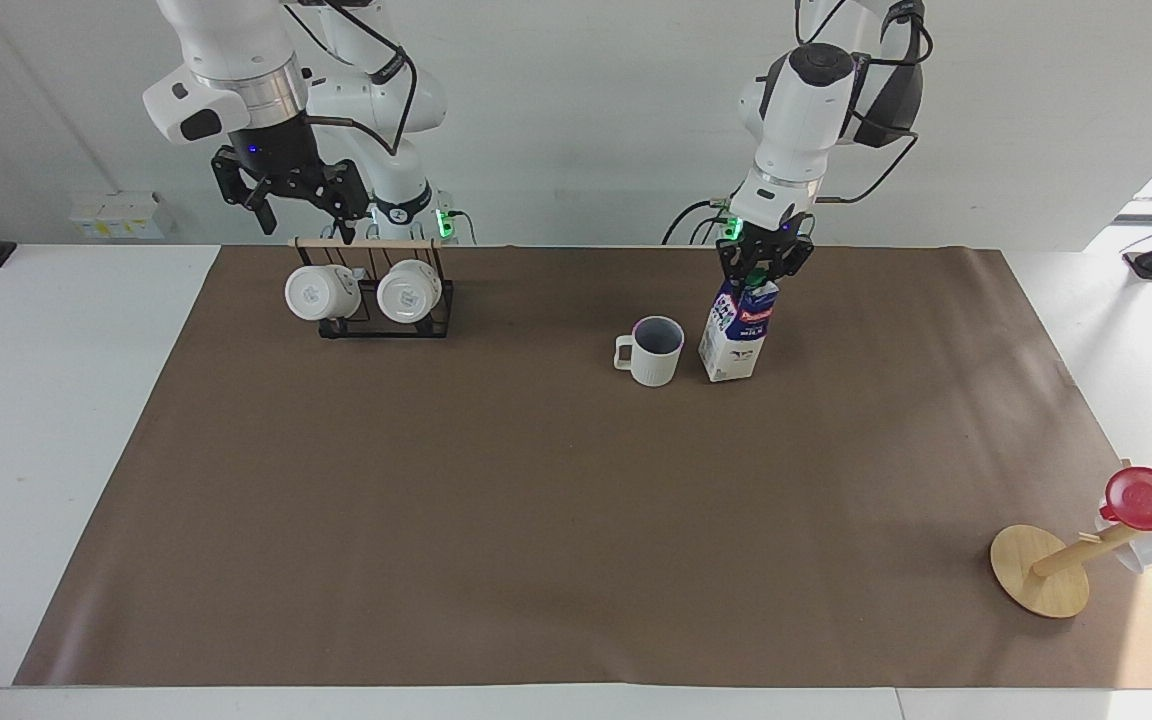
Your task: Place cup and milk on table
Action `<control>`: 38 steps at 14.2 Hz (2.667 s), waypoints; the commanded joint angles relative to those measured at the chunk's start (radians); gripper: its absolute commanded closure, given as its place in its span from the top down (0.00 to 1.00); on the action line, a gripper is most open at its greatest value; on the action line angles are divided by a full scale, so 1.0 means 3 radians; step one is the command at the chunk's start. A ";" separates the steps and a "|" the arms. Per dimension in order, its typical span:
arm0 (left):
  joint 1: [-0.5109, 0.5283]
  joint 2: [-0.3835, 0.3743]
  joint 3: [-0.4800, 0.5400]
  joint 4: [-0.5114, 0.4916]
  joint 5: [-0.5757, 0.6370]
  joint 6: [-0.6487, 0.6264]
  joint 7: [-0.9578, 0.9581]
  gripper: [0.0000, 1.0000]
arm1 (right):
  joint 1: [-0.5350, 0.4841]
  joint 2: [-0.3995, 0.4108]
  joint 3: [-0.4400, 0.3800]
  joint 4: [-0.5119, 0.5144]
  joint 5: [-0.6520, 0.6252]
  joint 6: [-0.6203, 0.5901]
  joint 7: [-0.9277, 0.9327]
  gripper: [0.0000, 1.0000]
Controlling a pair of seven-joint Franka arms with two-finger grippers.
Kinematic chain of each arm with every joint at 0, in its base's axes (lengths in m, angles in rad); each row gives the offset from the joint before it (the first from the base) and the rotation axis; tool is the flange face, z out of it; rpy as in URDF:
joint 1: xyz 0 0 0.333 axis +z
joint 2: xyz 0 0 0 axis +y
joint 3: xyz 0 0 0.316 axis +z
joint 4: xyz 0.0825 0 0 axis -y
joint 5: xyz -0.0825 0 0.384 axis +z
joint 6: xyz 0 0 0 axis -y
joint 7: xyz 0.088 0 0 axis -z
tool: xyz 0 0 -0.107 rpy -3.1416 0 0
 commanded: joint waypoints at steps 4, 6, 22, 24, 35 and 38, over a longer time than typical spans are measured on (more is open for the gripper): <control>-0.0066 0.0032 0.0027 -0.0049 0.0015 0.0095 -0.0054 0.39 | -0.0042 -0.0079 0.0003 -0.0086 0.0065 0.0011 -0.0065 1.00; -0.0066 0.0048 0.0027 -0.0049 0.0025 0.0100 -0.0054 0.39 | -0.0042 -0.0079 0.0003 -0.0086 0.0065 0.0016 -0.0065 1.00; -0.0025 0.0073 0.0062 0.0788 0.0025 -0.0947 0.0012 1.00 | -0.0042 -0.0079 -0.0002 -0.0086 0.0065 0.0011 -0.0065 1.00; 0.0173 0.0078 0.0073 0.1064 0.0025 -0.1197 0.0200 1.00 | -0.0042 -0.0079 0.0003 -0.0086 0.0065 0.0016 -0.0065 1.00; 0.1074 0.0309 0.0093 0.2134 0.0005 -0.2093 0.1208 1.00 | -0.0042 -0.0079 -0.0002 -0.0086 0.0065 0.0016 -0.0065 1.00; 0.1090 0.0324 0.0093 0.2139 -0.0041 -0.2129 0.1234 1.00 | -0.0042 -0.0074 -0.0002 -0.0086 0.0065 0.0016 -0.0065 1.00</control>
